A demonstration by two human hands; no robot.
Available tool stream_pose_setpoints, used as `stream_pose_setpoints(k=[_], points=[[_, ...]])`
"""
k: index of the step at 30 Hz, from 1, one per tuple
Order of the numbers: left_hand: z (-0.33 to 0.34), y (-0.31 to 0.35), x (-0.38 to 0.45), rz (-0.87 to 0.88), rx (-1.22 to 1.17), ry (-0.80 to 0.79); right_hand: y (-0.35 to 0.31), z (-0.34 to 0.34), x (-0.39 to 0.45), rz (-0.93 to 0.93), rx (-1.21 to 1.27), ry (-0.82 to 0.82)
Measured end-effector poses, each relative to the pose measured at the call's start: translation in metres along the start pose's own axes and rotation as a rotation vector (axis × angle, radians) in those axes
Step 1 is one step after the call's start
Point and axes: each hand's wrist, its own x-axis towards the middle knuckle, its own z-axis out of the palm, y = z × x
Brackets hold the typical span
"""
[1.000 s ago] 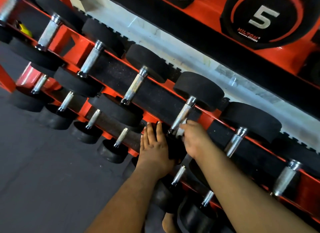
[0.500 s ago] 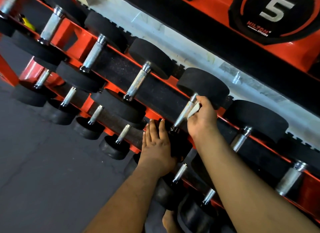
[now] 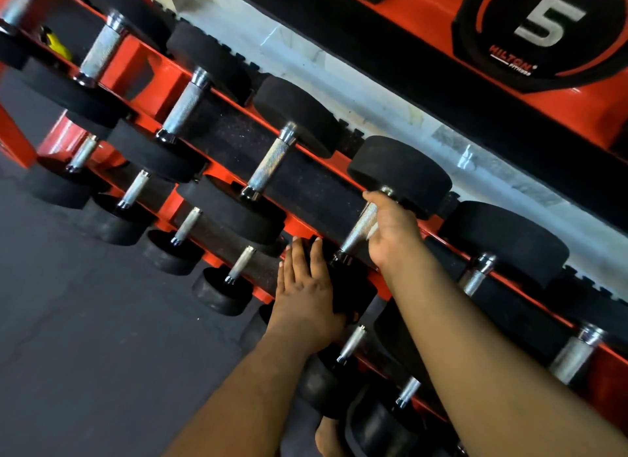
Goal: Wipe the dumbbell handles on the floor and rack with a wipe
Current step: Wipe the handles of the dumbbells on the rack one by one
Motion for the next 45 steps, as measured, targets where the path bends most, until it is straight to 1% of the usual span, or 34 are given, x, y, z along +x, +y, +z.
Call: stream_pose_setpoints(k=[3,7,9,12,14,18,23,26,28,32,36,41,42,45], points=[[0.0,-0.001,0.0,0.003,-0.007,0.004,-0.004,-0.009,0.007,0.052,0.037,-0.107],[-0.001,-0.001,0.0,0.004,0.006,-0.005,-0.002,-0.015,0.009,-0.016,0.091,-0.11],[-0.002,0.0,0.0,-0.001,0.011,-0.011,0.0,-0.01,0.008,0.005,0.051,-0.12],[-0.004,0.002,-0.001,-0.009,-0.006,-0.012,-0.004,-0.006,0.007,0.035,-0.016,-0.188],[-0.003,0.001,-0.001,-0.005,0.004,-0.008,-0.004,-0.009,0.005,0.045,-0.003,-0.19],[-0.003,0.001,-0.001,-0.004,0.014,0.001,-0.001,-0.013,-0.001,0.014,0.033,-0.093],[-0.003,0.002,-0.003,-0.008,-0.005,0.003,0.003,-0.006,-0.004,0.1,-0.048,-0.174],[-0.001,0.0,-0.002,0.0,0.019,0.011,0.012,-0.018,-0.002,0.08,0.036,-0.146],[-0.001,0.001,-0.002,0.0,0.021,0.013,0.017,-0.018,-0.005,0.093,0.05,-0.144],[-0.002,0.001,-0.001,-0.014,-0.011,0.026,0.019,-0.014,-0.009,0.177,-0.012,-0.241],[0.0,-0.001,-0.001,-0.007,-0.006,0.021,0.02,-0.034,-0.007,0.188,0.053,-0.279],[0.0,0.0,-0.001,-0.009,-0.009,0.021,0.031,-0.019,-0.012,0.329,-0.12,-0.288],[-0.001,0.0,-0.001,-0.01,-0.007,0.019,0.031,-0.02,-0.013,0.323,-0.152,-0.295],[0.001,-0.001,-0.001,0.001,-0.005,0.02,0.032,-0.042,-0.022,0.22,-0.279,-0.346]])
